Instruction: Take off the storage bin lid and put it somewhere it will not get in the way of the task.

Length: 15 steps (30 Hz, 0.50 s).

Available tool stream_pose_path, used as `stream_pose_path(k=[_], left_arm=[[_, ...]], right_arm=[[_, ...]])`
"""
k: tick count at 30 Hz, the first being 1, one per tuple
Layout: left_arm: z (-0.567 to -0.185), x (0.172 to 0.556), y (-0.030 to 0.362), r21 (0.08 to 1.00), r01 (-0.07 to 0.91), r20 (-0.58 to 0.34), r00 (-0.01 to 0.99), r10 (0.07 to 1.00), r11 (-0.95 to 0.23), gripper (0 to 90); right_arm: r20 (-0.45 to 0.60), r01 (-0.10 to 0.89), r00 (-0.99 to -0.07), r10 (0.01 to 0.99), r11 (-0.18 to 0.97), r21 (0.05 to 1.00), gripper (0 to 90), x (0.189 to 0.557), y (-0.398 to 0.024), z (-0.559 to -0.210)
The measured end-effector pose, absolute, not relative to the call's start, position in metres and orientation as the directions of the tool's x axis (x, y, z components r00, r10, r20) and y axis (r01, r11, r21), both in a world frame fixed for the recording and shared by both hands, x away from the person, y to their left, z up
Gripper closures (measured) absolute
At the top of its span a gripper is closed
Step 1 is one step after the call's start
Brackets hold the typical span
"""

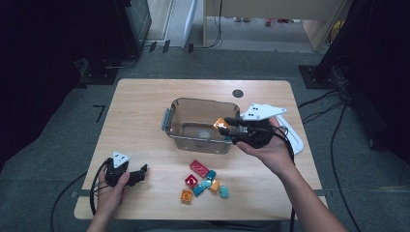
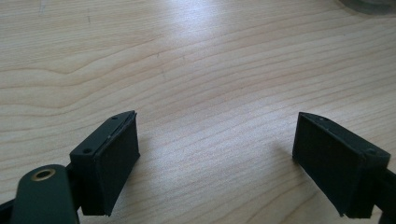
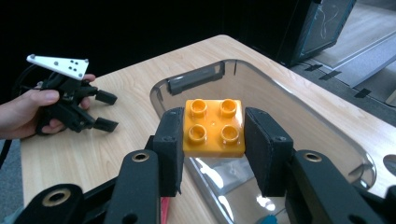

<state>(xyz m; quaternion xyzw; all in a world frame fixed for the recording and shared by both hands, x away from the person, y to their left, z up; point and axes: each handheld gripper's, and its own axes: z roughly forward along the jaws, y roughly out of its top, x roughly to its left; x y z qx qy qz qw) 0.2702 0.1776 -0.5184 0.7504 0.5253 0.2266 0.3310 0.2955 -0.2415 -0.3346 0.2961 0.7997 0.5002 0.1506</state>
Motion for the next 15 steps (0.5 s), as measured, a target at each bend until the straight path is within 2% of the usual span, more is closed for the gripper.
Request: stream_pose_path(k=[7,15], left_arm=[[-0.518,0.270,0.177,0.733,0.638,0.002,0.347,0.938,-0.237,14.5],[-0.519,0.270,0.177,0.733,0.637,0.002,0.347,0.938,-0.237,14.5]], right_arm=[[0.063,0.329,-0.779,0.624,0.320,0.888,60.1,0.314,-0.231,-0.331],[0.103,0.387,-0.753,0.650,0.311,0.868,60.1,0.345,-0.221,-0.343]])
